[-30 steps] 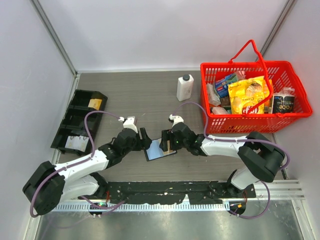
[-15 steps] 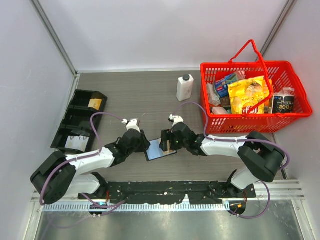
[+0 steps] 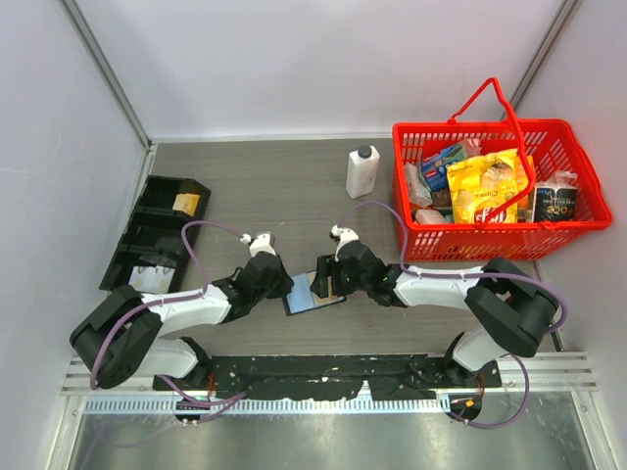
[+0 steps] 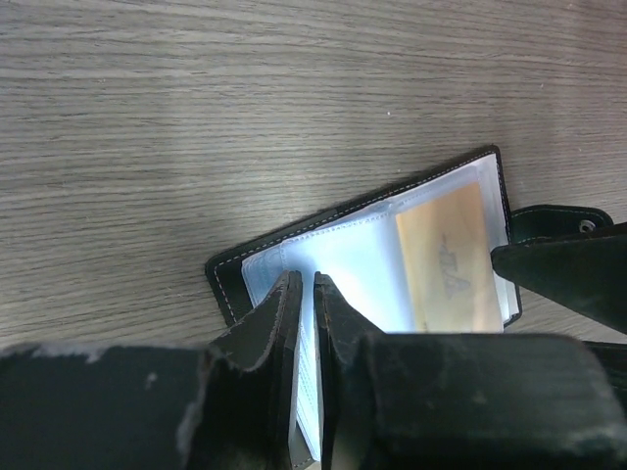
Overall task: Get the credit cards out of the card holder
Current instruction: Remove the credit card from the card holder, then place the credit card in the storage box.
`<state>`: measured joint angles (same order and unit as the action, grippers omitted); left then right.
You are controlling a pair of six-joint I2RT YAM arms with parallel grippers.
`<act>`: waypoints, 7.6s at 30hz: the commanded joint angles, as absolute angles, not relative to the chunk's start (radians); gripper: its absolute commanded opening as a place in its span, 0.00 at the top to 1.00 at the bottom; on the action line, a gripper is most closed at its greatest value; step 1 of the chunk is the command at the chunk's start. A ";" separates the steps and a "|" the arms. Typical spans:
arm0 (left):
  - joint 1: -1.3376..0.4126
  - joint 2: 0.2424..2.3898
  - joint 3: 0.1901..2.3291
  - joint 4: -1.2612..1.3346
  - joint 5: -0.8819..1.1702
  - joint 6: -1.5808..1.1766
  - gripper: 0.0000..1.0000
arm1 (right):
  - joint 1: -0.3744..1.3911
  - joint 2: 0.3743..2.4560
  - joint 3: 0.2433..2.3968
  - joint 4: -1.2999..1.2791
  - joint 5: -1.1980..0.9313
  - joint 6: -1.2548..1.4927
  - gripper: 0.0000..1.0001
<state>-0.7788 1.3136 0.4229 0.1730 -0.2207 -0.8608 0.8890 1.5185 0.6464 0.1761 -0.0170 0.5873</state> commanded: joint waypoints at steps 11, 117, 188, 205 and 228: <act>-0.782 1.322 0.431 0.183 -0.250 -0.865 0.87 | 0.893 1.416 0.673 0.244 -0.147 0.589 0.46; -0.735 1.108 0.385 0.123 -0.137 -0.948 0.99 | 0.721 1.678 0.456 0.750 -0.324 0.920 0.94; -0.842 0.900 0.532 0.097 -0.270 -0.313 0.01 | 0.707 1.247 0.914 -0.274 -0.089 0.841 0.99; -1.239 1.067 0.646 0.287 -0.609 0.205 0.15 | 0.707 1.241 1.081 -0.367 -0.161 0.939 0.97; -1.220 1.178 0.706 0.284 -0.681 0.054 1.00 | 0.683 1.157 1.038 -0.285 -0.097 0.916 0.37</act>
<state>-1.2629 1.2278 0.6544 0.3313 -0.7010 0.2176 0.6960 1.2079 1.0172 -0.3515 -0.1322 0.9623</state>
